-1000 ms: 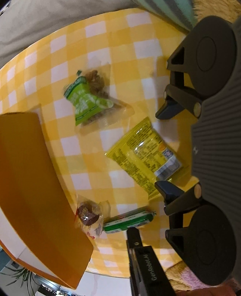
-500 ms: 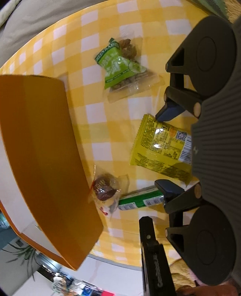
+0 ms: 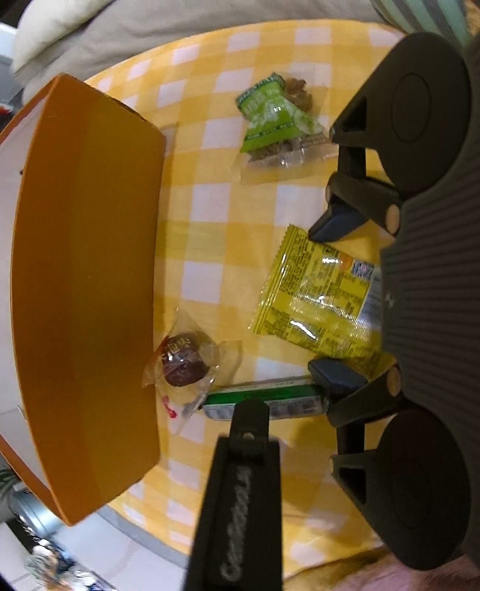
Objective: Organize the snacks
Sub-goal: 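Close the left gripper on the green tube while the right grips the yellow packet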
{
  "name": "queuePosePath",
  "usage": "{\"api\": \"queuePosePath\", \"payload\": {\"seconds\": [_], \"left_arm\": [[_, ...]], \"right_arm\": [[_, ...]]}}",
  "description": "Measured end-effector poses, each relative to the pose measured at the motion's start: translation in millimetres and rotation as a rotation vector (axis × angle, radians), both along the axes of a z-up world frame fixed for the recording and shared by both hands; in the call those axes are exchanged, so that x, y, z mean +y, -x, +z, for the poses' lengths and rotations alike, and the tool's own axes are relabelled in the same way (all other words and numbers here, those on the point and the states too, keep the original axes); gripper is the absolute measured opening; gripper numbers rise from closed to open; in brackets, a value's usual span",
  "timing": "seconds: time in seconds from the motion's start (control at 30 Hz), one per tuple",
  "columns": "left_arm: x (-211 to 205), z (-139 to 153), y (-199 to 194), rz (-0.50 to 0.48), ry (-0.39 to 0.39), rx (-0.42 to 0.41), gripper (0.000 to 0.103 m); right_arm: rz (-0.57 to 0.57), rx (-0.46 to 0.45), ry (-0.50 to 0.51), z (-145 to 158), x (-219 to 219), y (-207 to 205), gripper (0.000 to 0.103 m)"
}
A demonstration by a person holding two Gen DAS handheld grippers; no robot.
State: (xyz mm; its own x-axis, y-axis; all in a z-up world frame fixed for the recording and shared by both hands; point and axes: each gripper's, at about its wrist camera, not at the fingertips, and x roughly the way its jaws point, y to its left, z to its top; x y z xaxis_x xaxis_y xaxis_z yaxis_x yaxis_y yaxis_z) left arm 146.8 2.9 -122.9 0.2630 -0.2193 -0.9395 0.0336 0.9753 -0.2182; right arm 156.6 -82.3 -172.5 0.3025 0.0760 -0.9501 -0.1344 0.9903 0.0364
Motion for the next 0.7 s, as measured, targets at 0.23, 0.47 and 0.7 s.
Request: {"api": "queuePosePath", "payload": {"seconds": [0.23, 0.47, 0.7], "left_arm": [[-17, -12, -3, -0.006, -0.095, 0.048, 0.059], [-27, -19, -2, -0.018, -0.139, 0.052, 0.061], [-38, -21, 5, -0.075, -0.199, 0.014, 0.042]], "right_arm": [[0.045, 0.000, 0.024, 2, -6, 6, 0.064], [0.081, -0.001, 0.031, 3, -5, 13, 0.069], [0.095, -0.011, 0.035, 5, -4, 15, 0.065]]}}
